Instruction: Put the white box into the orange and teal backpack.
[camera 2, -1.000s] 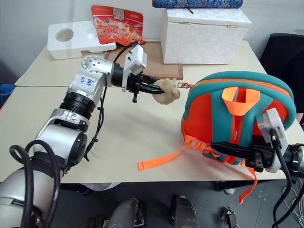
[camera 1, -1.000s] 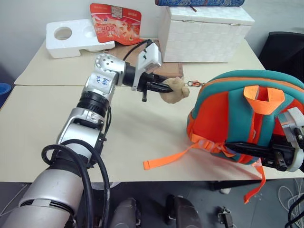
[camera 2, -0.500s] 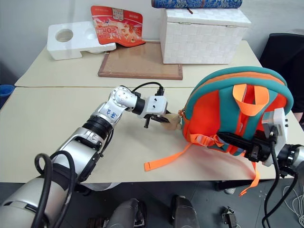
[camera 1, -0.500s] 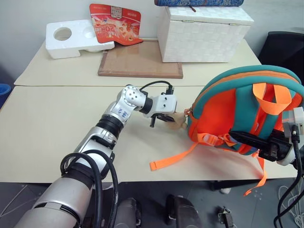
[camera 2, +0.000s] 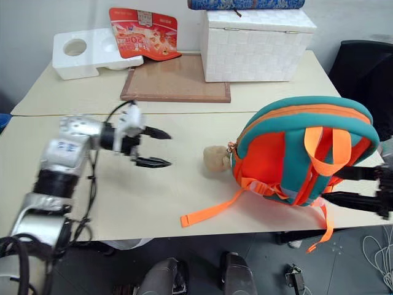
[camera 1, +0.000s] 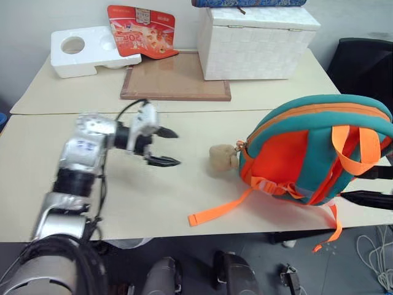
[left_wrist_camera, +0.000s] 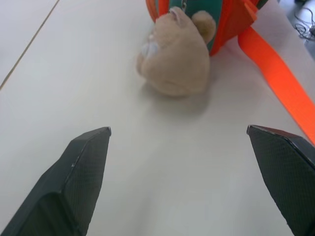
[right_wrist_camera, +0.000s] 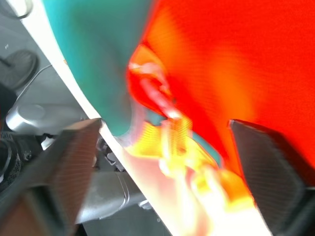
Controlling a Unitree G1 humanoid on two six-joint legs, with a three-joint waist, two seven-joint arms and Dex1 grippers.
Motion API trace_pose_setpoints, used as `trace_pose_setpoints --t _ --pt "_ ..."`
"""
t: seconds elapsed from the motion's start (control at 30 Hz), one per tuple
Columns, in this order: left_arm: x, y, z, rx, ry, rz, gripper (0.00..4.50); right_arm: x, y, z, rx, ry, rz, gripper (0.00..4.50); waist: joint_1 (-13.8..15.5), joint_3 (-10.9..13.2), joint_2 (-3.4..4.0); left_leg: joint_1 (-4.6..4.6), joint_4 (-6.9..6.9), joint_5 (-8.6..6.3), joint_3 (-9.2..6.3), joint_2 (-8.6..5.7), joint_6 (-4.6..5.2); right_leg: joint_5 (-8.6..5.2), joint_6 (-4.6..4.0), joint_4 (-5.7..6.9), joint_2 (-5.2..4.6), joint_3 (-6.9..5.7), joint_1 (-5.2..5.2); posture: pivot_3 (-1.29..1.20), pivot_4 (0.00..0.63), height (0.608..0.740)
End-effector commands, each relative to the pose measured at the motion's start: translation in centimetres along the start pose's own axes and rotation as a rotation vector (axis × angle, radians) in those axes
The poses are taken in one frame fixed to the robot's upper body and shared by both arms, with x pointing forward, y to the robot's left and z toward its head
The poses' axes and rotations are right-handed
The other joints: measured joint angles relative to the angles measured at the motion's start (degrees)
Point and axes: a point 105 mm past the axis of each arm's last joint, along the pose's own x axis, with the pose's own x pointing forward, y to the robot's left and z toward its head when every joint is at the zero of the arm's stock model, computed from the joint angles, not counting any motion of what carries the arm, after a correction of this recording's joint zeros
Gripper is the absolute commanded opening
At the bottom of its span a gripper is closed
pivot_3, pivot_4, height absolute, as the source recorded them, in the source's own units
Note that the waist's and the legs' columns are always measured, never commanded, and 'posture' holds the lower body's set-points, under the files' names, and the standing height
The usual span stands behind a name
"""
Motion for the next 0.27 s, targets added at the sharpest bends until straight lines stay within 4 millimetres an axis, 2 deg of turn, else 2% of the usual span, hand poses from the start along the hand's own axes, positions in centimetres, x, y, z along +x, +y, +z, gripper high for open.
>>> trace_pose_setpoints --t 0.03,0.13,0.2,0.27 --pt "-4.8 -1.6 3.5 -0.018 -0.112 0.043 4.5 -3.9 -0.4 1.4 0.013 -0.05 -0.085 4.46 0.1 0.0 -0.01 0.0 0.01 0.0 -0.04 -0.02 0.0 0.0 0.0 -0.01 -0.01 0.06 0.04 0.0 0.15 0.74" --pt "-7.4 -2.5 4.4 -0.039 -0.139 0.133 4.5 -5.6 -0.7 1.4 0.053 -0.114 -0.149 4.46 0.1 0.0 -0.01 -0.01 0.01 -0.02 -0.11 0.0 -0.04 -0.01 -0.02 -0.08 -0.06 0.14 0.06 0.0 0.15 0.74" --pt "-7.8 -2.9 4.7 -0.045 -0.169 0.169 4.5 -5.7 -0.9 1.5 0.069 -0.189 -0.174 4.46 0.1 0.0 0.02 0.03 0.0 -0.03 -0.1 0.0 -0.06 -0.02 -0.03 -0.14 -0.1 0.18 0.1 0.0 0.15 0.74" --pt "-7.3 -3.3 4.4 -0.049 -0.185 0.204 4.5 -5.1 -1.2 1.4 0.07 -0.249 -0.185 4.46 0.1 0.0 0.01 0.14 -0.01 -0.06 -0.11 0.02 -0.11 -0.02 -0.03 -0.15 -0.13 0.2 0.2 0.0 0.15 0.74"
